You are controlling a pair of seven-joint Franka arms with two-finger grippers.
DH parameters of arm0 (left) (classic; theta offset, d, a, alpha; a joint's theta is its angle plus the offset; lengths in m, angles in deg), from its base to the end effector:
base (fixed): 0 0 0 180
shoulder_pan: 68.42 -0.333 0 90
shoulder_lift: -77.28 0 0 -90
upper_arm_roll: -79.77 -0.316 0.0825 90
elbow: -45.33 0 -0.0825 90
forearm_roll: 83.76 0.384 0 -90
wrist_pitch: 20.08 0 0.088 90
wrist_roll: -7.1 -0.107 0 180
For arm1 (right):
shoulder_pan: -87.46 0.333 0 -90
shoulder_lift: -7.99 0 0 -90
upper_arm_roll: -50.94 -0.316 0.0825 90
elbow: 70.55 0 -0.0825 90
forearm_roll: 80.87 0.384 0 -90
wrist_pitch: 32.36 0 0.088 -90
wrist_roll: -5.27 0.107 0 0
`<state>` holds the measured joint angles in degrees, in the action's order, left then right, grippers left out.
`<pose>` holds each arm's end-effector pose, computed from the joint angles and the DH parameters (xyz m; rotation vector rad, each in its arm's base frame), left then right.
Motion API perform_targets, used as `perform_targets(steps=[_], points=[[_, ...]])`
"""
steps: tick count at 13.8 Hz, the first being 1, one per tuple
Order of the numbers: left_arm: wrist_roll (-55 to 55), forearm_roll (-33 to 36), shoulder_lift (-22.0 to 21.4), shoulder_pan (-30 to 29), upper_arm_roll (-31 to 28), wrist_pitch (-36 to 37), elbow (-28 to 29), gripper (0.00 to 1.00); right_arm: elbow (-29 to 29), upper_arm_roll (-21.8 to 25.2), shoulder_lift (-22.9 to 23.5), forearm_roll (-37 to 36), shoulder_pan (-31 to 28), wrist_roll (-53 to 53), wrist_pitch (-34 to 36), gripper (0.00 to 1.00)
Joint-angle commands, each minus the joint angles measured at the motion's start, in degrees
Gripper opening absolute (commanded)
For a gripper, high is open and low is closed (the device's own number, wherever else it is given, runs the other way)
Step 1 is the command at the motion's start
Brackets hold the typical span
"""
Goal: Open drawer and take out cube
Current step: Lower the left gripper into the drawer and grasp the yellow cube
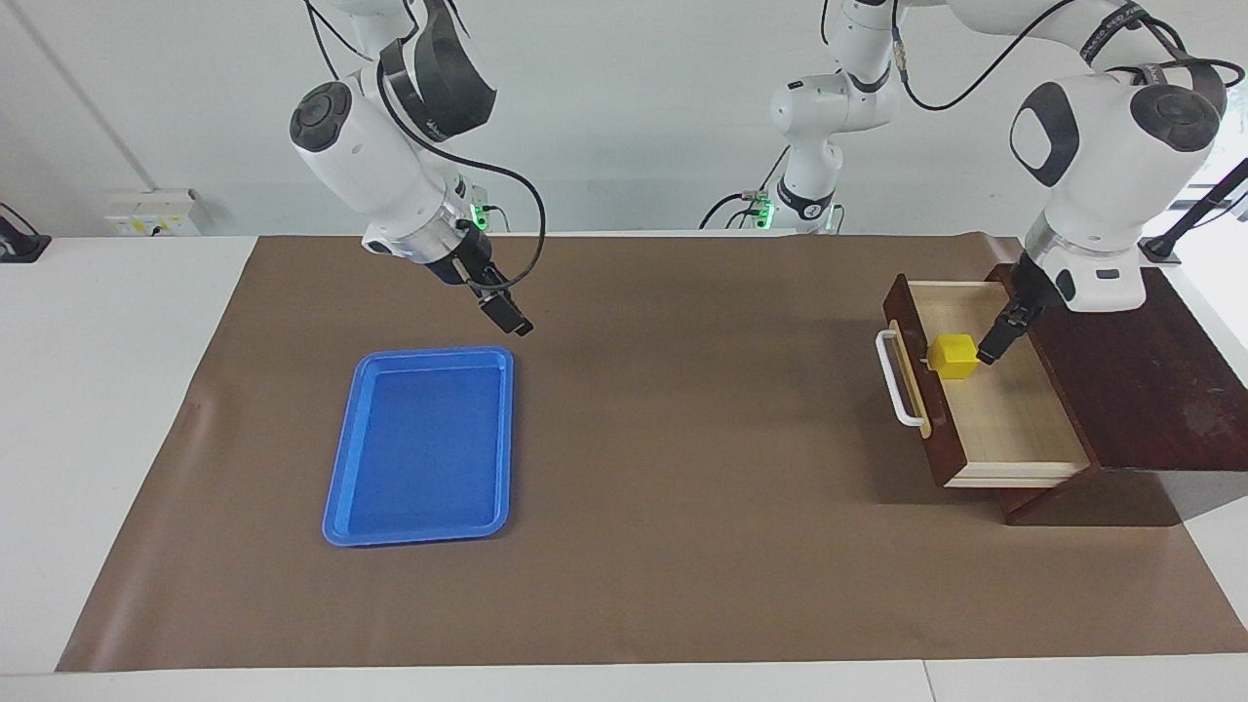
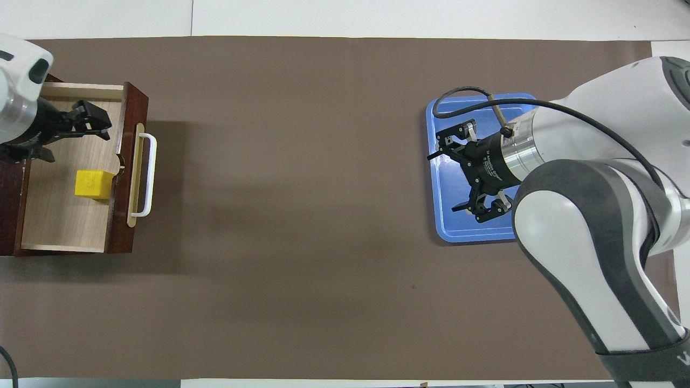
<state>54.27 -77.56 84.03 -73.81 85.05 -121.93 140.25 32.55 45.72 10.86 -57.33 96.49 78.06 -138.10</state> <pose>0.6001 0.0131 0.5342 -2.8118 -1.1951 -0.0633 0.5541 0.1724 0.5174 -2.3839 1.5206 0.3984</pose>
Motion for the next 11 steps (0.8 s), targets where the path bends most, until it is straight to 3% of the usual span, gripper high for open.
perform_targets(steps=[1,4,11], points=[[13.9,-1.1,-4.5,-1.5,0.5,-6.5,9.4,1.0,0.3,-0.3,-0.1,1.4,-0.8,0.5,-0.4,1.0],[27.3,-1.1,-5.3,-3.0,0.5,-11.9,14.8,1.0,0.3,-0.3,-0.1,1.4,-0.9,0.2,-0.5,1.0],[30.0,-2.2,-7.5,-5.1,0.5,-16.2,22.9,1.0,0.3,-0.3,-0.1,1.3,-1.2,0.0,-0.6,1.0]])
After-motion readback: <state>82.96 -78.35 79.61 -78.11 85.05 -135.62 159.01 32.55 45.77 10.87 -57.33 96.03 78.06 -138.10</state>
